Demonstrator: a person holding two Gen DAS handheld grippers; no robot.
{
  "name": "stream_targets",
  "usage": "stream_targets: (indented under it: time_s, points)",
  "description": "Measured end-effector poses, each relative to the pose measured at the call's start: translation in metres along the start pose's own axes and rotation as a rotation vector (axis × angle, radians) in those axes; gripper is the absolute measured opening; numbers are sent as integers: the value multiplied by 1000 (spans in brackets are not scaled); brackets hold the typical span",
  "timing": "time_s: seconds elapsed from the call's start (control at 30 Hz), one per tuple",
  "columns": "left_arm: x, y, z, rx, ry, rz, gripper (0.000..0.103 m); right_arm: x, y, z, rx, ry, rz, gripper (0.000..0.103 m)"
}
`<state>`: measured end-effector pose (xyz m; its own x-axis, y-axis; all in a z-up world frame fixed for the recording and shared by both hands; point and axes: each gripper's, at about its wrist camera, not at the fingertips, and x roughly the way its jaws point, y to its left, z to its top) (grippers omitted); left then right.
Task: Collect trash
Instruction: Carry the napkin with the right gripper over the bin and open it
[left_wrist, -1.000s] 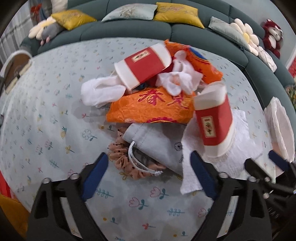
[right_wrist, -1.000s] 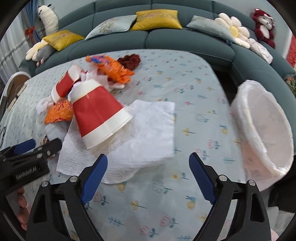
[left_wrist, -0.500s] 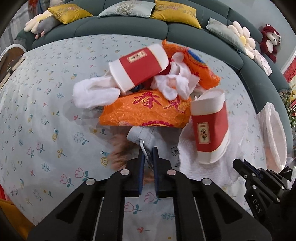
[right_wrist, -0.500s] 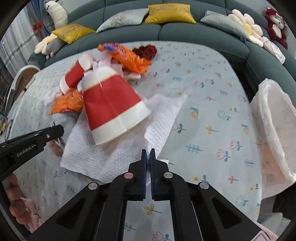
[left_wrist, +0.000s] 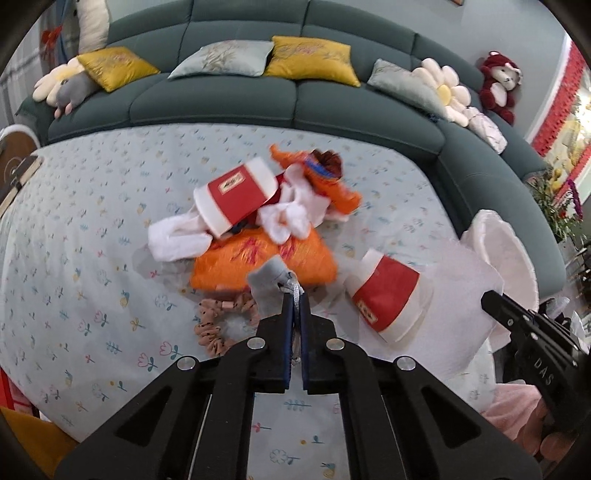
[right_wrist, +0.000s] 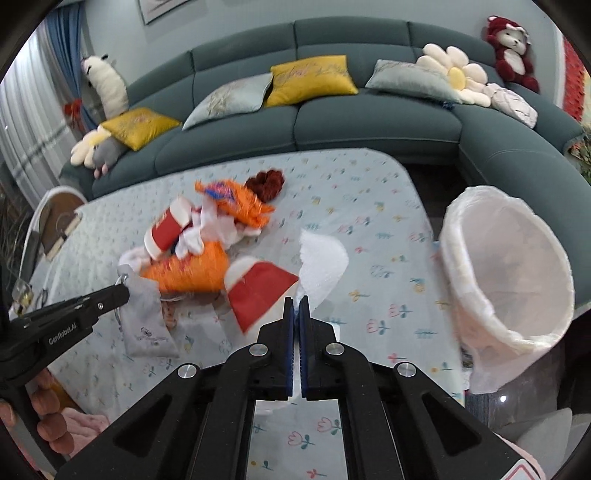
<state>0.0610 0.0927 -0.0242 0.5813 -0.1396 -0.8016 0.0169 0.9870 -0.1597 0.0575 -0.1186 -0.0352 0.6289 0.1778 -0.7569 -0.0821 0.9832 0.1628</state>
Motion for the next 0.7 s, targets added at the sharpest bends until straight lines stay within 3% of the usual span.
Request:
stream_targets:
  time_s: [0.47, 0.7]
  points:
    - [-41, -41, 30, 65, -73, -146, 3, -73, -16, 49, 10, -179, 9, 2]
    - [-42, -83, 54, 124, -92, -193, 3, -93, -57, 69, 58, -240, -49, 2]
